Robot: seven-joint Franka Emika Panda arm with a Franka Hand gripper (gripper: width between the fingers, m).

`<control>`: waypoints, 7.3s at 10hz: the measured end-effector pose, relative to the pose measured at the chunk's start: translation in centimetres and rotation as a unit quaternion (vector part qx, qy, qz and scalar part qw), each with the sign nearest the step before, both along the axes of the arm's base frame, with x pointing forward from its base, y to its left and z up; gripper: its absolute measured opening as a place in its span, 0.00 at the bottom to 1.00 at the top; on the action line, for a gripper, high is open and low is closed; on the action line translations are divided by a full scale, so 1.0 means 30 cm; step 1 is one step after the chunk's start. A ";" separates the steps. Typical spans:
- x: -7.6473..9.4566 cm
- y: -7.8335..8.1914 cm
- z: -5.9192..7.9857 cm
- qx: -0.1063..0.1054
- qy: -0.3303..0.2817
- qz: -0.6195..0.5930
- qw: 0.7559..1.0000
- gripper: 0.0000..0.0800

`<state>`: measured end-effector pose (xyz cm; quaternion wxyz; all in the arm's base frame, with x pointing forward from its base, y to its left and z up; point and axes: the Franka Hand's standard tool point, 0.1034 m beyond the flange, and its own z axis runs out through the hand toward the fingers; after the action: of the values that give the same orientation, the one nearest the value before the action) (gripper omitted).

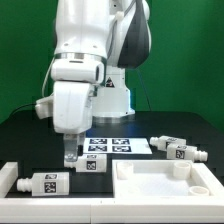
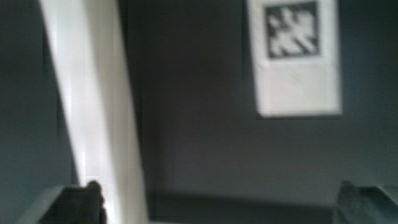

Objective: Assemble one leg

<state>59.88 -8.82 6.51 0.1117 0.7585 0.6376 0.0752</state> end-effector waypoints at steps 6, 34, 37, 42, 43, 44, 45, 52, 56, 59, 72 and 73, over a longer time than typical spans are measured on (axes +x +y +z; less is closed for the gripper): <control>0.013 0.148 -0.033 -0.070 0.036 -0.053 0.996 0.81; -0.030 -0.110 -0.113 -0.402 0.193 -0.018 0.895 0.81; -0.059 -0.125 -0.147 -0.403 0.203 -0.017 0.892 0.81; -0.066 -0.121 -0.159 -0.402 0.205 -0.015 0.892 0.78; -0.066 -0.121 -0.159 -0.402 0.205 -0.015 0.892 0.53; -0.066 -0.121 -0.159 -0.402 0.205 -0.015 0.892 0.53; -0.066 -0.121 -0.159 -0.403 0.205 -0.015 0.892 0.36; -0.073 0.064 0.091 -0.459 0.225 -0.135 0.849 0.36; -0.030 0.054 0.088 -0.406 0.196 -0.129 0.883 0.36; -0.063 0.145 0.196 -0.330 0.229 -0.238 0.884 0.36; 0.047 0.450 0.283 0.068 0.102 -0.430 0.894 0.36; 0.093 0.469 0.298 0.088 0.067 -0.429 0.897 0.36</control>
Offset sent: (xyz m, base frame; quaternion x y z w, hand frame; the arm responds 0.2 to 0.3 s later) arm 0.0000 0.0000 0.0000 0.0000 -0.1296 0.0000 0.9916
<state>62.65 5.24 15.44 0.0234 0.9683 0.2476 0.0250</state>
